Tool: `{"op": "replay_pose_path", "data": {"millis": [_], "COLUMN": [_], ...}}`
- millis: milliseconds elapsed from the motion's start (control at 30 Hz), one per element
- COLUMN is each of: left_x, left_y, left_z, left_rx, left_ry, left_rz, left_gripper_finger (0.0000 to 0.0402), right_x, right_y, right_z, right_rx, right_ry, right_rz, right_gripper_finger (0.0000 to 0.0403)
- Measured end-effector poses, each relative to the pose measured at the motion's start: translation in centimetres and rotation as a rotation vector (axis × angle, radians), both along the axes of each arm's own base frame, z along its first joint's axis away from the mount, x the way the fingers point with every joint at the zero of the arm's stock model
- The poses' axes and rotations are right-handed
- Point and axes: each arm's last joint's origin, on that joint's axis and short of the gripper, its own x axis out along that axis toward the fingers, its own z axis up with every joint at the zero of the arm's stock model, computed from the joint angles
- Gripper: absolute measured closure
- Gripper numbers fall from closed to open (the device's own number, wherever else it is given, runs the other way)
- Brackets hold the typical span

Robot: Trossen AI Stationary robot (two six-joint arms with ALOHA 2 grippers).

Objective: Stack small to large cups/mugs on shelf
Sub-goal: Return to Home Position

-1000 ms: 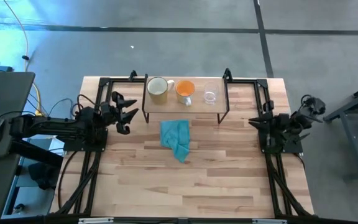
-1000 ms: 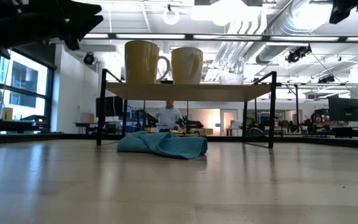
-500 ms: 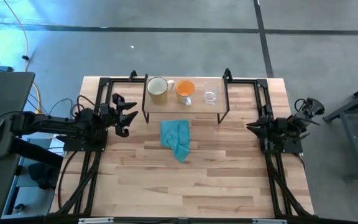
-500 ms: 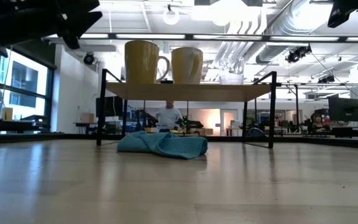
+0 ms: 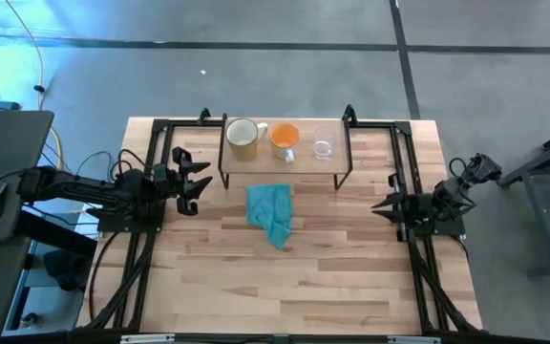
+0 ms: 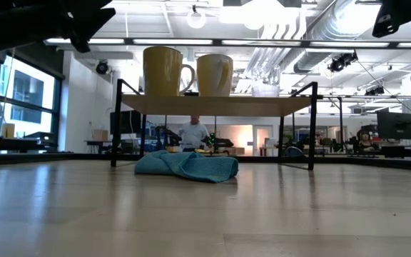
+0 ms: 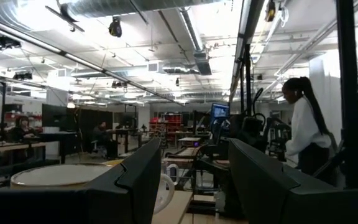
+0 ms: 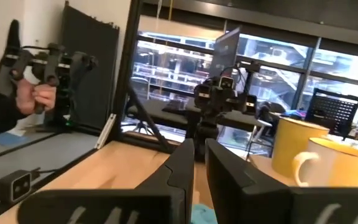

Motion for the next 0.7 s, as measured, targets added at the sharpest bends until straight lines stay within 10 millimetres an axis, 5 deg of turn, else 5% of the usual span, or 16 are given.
{"op": "replay_pose_path", "data": {"millis": [700], "left_x": [0.1], "left_y": [-0.3], "left_z": [0.0], "left_rx": [0.019], "left_ry": [-0.001], "left_rz": [-0.103], "left_gripper_finger": [0.0225], "right_x": [0.8], "right_y": [-1.2], "right_z": [-0.9], "right_rx": [-0.049], "right_ry": [0.075], "right_rz": [0.059], "right_gripper_finger": [0.0371]}}
